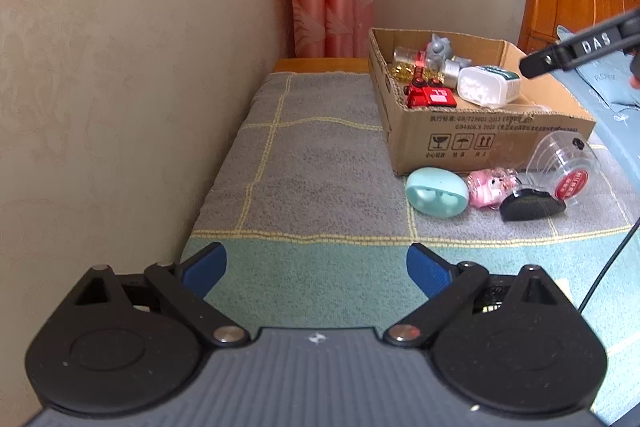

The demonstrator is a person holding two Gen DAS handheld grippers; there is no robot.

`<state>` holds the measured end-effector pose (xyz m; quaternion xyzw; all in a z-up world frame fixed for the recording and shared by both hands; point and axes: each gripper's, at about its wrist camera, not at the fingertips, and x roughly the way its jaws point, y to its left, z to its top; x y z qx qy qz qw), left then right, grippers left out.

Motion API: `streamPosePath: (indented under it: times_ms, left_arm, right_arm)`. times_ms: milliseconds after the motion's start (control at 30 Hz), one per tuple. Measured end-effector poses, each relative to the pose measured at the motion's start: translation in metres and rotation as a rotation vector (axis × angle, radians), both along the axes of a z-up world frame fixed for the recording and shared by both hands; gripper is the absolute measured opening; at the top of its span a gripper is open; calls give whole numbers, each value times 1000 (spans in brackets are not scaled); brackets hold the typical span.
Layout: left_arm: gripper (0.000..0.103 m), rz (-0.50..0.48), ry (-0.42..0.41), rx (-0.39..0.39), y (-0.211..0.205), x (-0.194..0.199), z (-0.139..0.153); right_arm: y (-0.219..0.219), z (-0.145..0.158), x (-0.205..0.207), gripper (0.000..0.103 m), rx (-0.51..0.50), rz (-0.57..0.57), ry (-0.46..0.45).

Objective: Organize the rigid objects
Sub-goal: 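Move the left tool to the correction tape while the right tool approaches the clear container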

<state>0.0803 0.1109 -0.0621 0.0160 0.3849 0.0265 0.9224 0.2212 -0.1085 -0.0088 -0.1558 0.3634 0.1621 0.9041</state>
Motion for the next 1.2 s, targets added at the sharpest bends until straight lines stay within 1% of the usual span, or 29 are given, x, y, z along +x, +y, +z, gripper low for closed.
streamPosePath:
  times_ms: [333,567,767,1000,1133,1200]
  left_arm:
    - [97,-30,23,13,-12,2,-4]
    - [97,-45,30,20,-18,2,-5]
    - [97,-59,36,30,-23,1,-6]
    - [97,-71,41,30,-25,0,-6]
    - [97,-76,41,27,-26,0,-7]
    - [97,-78,41,26,-27,0,-7]
  right_arm:
    - [-54,-32,-6,103,42,-143,73]
    - [-78,-46,-7,103,62,-214,86]
    - [-92,-50,-17,103,119,-235,92]
    - [-103,-54,-39,103,180,-245,106]
    - [-107,-57,-57,103,238,-224,141]
    - [-103,-61,-65,103,230,-217,161]
